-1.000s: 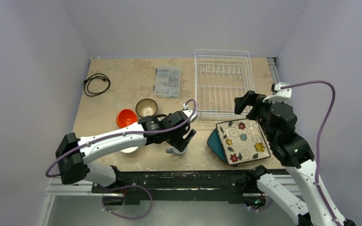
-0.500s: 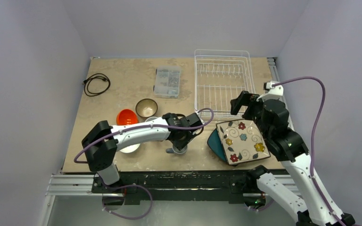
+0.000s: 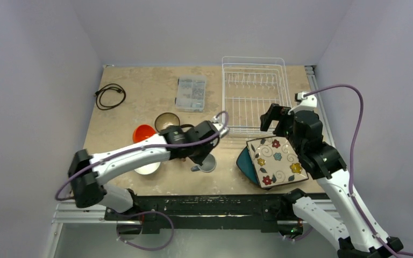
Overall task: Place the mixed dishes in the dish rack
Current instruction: Pick up the cup at the center of the board.
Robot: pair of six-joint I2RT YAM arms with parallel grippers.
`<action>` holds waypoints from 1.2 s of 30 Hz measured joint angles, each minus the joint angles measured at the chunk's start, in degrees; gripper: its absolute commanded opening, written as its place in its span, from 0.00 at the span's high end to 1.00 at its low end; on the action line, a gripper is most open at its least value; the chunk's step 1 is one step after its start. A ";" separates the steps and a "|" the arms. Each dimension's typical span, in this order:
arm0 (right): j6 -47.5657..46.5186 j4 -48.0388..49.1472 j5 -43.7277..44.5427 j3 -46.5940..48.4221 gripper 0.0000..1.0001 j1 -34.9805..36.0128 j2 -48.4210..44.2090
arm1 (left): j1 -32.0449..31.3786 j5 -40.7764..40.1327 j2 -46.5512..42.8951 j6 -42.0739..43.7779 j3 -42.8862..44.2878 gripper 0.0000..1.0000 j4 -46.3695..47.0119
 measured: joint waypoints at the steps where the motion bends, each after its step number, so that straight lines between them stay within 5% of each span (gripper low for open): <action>1: 0.02 0.00 0.00 0.00 0.01 0.00 -0.07 | 0.70 0.79 -3.54 0.00 0.02 1.00 0.02; 7: 0.28 0.52 -2.67 -0.63 0.01 0.00 0.00 | 15.43 13.11 -26.62 -2.89 0.28 1.00 6.12; 11: 2.08 3.74 -11.85 -2.86 0.01 -0.11 0.68 | 23.87 18.56 -36.79 -4.50 -1.05 1.00 14.86; 22: 19.69 39.19 -40.06 -20.92 0.02 9.25 1.18 | 24.79 23.26 -47.06 -5.33 -19.52 1.00 43.58; 32: 17.62 69.88 -42.91 -23.47 0.40 21.88 9.66 | 26.58 32.59 -50.29 -16.94 -30.03 1.00 61.02; 36: 15.41 78.49 -44.37 -24.39 0.44 22.53 14.84 | 26.75 38.27 -47.69 -22.88 -30.84 1.00 68.83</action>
